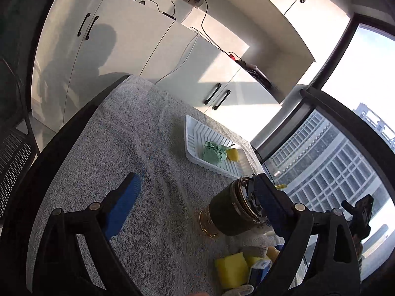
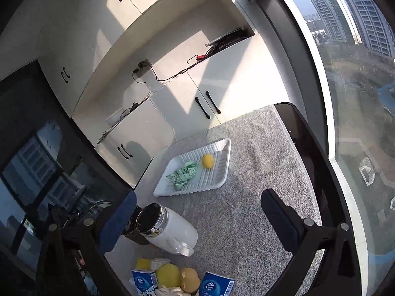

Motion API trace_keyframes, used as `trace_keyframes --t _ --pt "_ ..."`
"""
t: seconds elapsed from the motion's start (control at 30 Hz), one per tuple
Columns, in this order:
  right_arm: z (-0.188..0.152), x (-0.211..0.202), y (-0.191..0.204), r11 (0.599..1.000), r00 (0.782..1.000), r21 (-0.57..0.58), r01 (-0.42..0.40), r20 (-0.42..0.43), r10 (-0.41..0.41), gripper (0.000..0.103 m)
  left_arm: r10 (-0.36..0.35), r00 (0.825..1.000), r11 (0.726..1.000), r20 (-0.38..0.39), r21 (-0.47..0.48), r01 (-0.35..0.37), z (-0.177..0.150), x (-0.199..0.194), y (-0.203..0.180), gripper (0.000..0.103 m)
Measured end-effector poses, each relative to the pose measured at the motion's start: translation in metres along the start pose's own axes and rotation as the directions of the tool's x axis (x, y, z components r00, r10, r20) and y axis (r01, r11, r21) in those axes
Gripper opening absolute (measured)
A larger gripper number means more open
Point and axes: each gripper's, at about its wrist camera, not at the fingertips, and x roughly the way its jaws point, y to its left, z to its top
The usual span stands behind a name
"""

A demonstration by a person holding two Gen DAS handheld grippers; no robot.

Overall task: Organize soft objects
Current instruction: 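Move both open tools back toward the remaining items on the table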

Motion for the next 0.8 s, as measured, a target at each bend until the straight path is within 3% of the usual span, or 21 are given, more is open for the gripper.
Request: trace_keyframes --t 0.07,0.13,0.23,0.3,0.33,0.4,0.47,0.53,0.63,0.73,0.8 --pt "-0.034 -0.007 -0.003 0.999 1.0 0.047 -0.007 -0.018 0.007 0.103 0.045 0.995 0.999 -0.092 0.032 -0.042 -0.03 -0.008 -0.003 0.093" --pt "-0.066 -0.012 -0.007 0.994 1.0 0.109 -0.011 -0.022 0.014 0.103 0.08 0.98 0.997 -0.181 -0.006 -0.082 -0.061 -0.009 -0.002 0.093" --pt "-0.107 -0.02 -0.012 0.978 1.0 0.208 -0.017 -0.01 0.02 0.103 0.077 0.973 0.996 -0.219 -0.017 -0.082 -0.099 -0.016 -0.008 0.093" --pt "-0.132 -0.022 -0.011 0.973 1.0 0.231 0.019 0.0 -0.019 0.103 0.085 0.964 0.996 -0.251 0.001 -0.088 -0.124 -0.021 -0.018 0.093" --pt "-0.143 -0.023 -0.007 0.973 0.999 0.229 0.036 0.008 -0.039 0.103 0.074 0.956 0.997 -0.283 -0.009 -0.08 -0.135 -0.021 -0.021 0.093" --pt "-0.16 -0.022 0.003 0.977 0.996 0.197 0.084 0.014 -0.088 0.103 -0.02 0.943 0.998 -0.333 -0.063 -0.001 -0.153 -0.02 -0.026 0.093" --pt "-0.17 -0.017 0.017 0.978 0.985 0.124 0.167 0.01 -0.17 0.103 -0.087 0.958 0.994 -0.272 -0.085 0.066 -0.168 -0.031 -0.032 0.093" --pt "-0.178 -0.011 0.036 0.964 0.963 0.001 0.268 0.026 -0.268 0.103 -0.035 0.973 0.999 -0.229 0.002 0.036 -0.172 -0.036 -0.047 0.093" --pt "-0.183 -0.002 0.057 0.94 0.949 -0.131 0.316 0.054 -0.311 0.103 0.054 0.985 0.983 -0.165 0.184 -0.023 -0.173 -0.037 -0.071 0.092" --pt "-0.179 0.009 0.066 0.886 0.916 -0.231 0.401 0.077 -0.395 0.103 0.121 0.982 0.932 -0.143 0.356 -0.063 -0.169 -0.028 -0.094 0.092" --pt "-0.174 0.019 0.064 0.871 0.906 -0.257 0.418 0.044 -0.421 0.103 0.144 0.98 0.896 -0.14 0.438 -0.069 -0.167 -0.022 -0.105 0.092"
